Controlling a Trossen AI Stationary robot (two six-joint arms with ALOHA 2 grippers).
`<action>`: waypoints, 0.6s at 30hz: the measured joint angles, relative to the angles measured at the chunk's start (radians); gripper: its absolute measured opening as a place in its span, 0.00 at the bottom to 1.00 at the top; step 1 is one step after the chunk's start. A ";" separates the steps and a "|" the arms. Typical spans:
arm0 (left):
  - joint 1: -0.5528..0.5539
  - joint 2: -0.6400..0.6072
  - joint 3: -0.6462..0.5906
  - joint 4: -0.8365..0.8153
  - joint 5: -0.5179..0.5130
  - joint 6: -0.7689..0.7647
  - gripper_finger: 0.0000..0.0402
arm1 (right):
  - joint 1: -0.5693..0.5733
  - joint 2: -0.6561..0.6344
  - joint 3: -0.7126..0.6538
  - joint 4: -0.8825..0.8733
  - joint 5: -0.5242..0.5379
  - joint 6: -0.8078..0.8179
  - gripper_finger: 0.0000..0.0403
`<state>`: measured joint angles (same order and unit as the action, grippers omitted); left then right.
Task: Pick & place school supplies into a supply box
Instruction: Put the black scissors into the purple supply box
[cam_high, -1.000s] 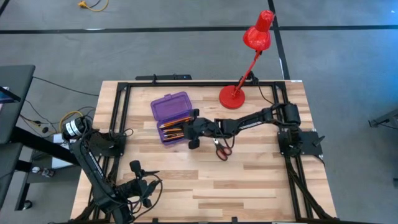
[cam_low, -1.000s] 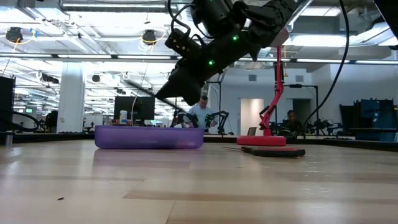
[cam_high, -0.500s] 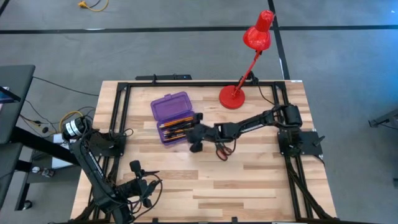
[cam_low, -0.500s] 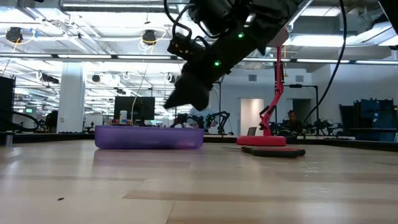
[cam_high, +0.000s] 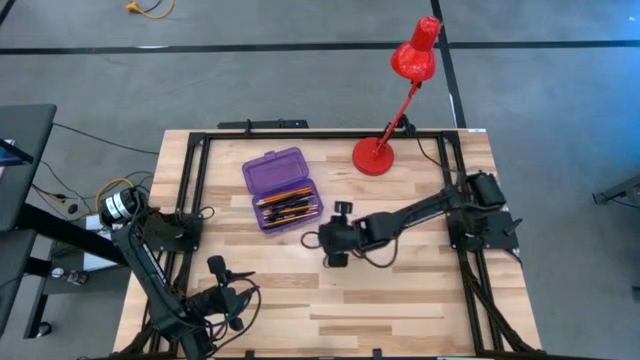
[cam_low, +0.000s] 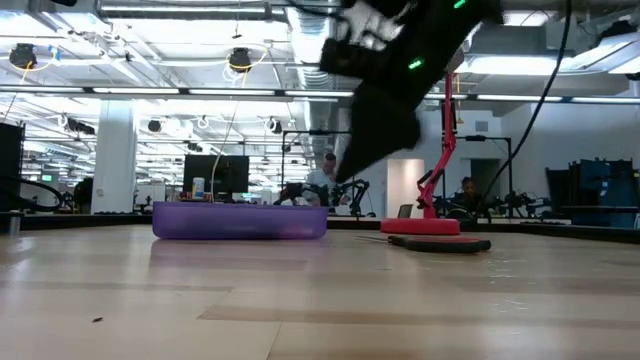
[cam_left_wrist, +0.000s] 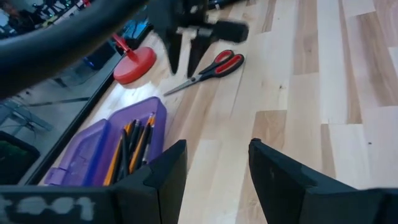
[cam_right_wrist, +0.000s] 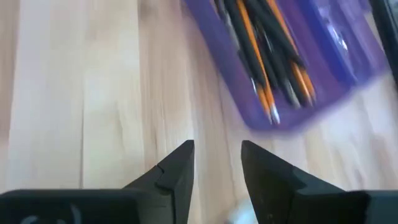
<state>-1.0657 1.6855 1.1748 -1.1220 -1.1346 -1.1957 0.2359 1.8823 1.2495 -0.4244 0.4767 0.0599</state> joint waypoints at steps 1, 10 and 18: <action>0.000 0.000 0.000 -0.001 -0.001 0.000 0.40 | 0.013 -0.015 -0.002 -0.031 0.019 0.015 0.32; 0.000 0.003 0.000 -0.012 -0.011 0.000 0.40 | 0.078 -0.074 -0.026 -0.340 -0.015 0.345 0.31; 0.000 0.003 0.000 -0.031 -0.041 0.004 0.40 | 0.069 -0.074 -0.096 -0.334 -0.182 0.466 0.32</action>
<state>-1.0653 1.6882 1.1751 -1.1525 -1.1751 -1.1919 0.3049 1.8080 1.1536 -0.7588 0.2945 0.5259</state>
